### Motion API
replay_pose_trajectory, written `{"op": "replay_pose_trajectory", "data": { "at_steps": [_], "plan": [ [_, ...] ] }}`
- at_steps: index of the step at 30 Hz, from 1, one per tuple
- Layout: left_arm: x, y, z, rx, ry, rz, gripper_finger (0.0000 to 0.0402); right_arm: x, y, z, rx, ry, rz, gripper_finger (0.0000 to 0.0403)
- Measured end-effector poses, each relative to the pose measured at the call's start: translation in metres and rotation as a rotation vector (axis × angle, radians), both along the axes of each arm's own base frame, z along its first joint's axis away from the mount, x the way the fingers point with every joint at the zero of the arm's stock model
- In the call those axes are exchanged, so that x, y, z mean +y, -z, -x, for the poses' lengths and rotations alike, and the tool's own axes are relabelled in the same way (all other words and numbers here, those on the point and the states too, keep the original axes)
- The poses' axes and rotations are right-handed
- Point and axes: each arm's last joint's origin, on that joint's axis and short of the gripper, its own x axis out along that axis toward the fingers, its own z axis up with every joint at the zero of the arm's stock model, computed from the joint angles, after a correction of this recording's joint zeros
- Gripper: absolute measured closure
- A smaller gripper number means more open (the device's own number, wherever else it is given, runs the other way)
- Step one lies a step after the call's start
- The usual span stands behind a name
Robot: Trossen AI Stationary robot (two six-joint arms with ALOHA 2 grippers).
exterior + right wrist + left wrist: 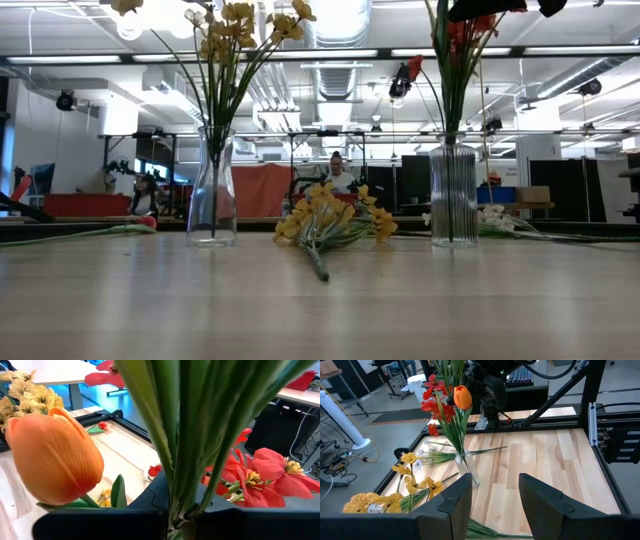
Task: Sort flowers into vase by color
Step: Put the red flower into the right transparent vase
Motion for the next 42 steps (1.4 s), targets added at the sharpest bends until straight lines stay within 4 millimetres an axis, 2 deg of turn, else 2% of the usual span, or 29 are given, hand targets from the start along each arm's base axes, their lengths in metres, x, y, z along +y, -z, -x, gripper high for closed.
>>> {"op": "replay_pose_trajectory", "data": {
  "at_steps": [5,19,26,29,32,40,42],
  "plan": [
    [0.000,0.000,0.000,-0.007,-0.017,-0.003,0.0253,0.001,0.000,-0.001,0.007,-0.015,-0.024,0.0377],
    [0.001,0.000,0.000,-0.006,-0.022,-0.007,0.0253,0.001,0.001,-0.001,0.027,-0.037,-0.044,0.0218],
    [0.001,0.000,0.000,-0.006,-0.023,-0.005,0.0253,0.003,-0.005,-0.002,0.029,-0.050,-0.036,0.0189],
    [0.001,0.000,0.000,-0.007,-0.023,-0.003,0.0253,0.003,-0.007,-0.002,0.027,-0.052,-0.037,0.0195],
    [0.000,0.001,-0.001,-0.004,-0.023,-0.006,0.0253,0.003,-0.007,-0.002,0.032,-0.057,-0.035,0.0223],
    [-0.005,0.009,-0.006,0.019,-0.025,-0.023,0.0253,0.003,-0.007,-0.002,0.050,-0.074,-0.043,0.0362],
    [-0.006,0.011,-0.007,0.024,-0.025,-0.028,0.0253,0.003,-0.007,-0.002,0.054,-0.076,-0.043,0.0385]
  ]
}}
